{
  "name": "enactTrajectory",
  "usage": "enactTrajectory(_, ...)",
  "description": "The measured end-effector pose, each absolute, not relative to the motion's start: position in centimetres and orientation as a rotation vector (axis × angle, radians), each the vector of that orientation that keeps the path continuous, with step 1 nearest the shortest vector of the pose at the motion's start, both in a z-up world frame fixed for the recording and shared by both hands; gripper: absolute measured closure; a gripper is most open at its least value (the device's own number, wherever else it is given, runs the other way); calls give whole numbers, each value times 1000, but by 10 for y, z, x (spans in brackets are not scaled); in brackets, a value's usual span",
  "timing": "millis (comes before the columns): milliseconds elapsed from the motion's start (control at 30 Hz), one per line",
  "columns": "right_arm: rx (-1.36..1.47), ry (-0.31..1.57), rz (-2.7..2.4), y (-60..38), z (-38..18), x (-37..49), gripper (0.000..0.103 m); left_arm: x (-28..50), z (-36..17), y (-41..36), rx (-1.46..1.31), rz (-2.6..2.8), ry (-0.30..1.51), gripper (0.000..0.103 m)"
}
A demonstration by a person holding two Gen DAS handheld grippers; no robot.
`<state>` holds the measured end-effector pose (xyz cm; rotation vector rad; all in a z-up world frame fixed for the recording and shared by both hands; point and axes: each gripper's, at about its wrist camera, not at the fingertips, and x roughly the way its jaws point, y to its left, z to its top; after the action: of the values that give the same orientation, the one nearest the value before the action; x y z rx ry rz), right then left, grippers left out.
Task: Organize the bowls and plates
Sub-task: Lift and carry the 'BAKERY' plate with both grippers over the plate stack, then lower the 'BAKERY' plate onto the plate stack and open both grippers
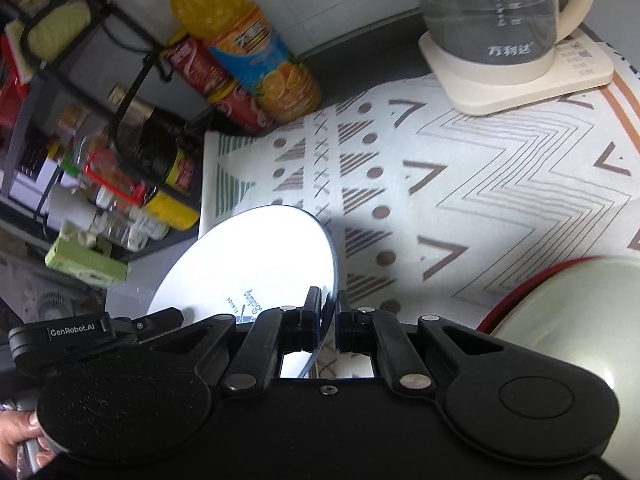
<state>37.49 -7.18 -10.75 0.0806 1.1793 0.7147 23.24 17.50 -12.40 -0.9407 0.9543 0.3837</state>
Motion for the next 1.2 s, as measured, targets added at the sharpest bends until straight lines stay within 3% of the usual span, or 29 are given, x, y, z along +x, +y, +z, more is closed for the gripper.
enactTrajectory(667, -77, 1141, 753, -57, -118, 328, 96, 192, -158, 171, -960, 417, 1033, 95)
enactTrajectory(1200, -149, 1104, 718, -49, -126, 304, 95, 197, -168, 170, -844, 448, 1086, 88)
